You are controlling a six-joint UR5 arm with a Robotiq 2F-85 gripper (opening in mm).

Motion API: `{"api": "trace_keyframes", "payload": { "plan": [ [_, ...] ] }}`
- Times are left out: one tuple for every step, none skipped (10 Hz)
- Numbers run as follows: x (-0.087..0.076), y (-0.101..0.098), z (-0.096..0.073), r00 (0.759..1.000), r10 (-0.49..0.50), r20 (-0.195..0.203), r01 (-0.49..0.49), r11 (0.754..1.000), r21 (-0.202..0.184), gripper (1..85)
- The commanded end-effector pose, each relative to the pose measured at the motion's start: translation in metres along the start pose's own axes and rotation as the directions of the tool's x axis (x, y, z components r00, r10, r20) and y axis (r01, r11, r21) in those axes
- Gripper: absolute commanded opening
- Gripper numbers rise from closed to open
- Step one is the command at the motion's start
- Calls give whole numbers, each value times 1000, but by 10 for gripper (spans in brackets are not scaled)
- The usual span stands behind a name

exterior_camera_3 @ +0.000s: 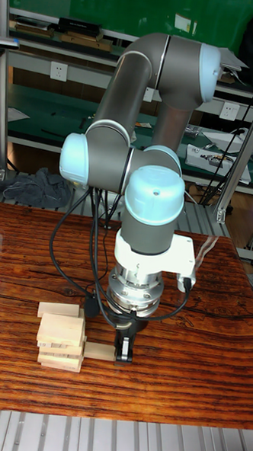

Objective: Play Jenga

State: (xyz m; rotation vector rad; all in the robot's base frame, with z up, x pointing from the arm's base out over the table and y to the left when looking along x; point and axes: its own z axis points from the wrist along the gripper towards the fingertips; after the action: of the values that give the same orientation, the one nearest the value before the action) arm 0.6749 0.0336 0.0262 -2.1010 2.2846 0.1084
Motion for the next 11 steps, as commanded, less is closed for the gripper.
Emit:
{"api": "trace_keyframes", "payload": {
  "plan": [
    [-9,-2,-1,1000,14,12,-14,1000,2,290],
    [-13,-3,-1,1000,25,17,-25,1000,1,283],
    [-20,-5,-3,999,40,27,-40,999,1,280],
    [-28,-8,-5,997,67,38,-68,998,5,293],
    [-40,-7,-8,990,117,81,-117,993,-6,363],
    [-46,-13,-11,982,155,110,-156,988,5,403],
    [-44,-20,-13,976,182,119,-186,982,24,427],
    [-48,-26,-13,961,236,141,-244,969,38,480],
    [-57,-29,-15,926,334,178,-343,939,19,480],
    [-76,-29,-20,845,475,248,-478,877,-51,400],
    [-80,-34,-24,773,579,259,-580,811,-78,187]
  ]
}}
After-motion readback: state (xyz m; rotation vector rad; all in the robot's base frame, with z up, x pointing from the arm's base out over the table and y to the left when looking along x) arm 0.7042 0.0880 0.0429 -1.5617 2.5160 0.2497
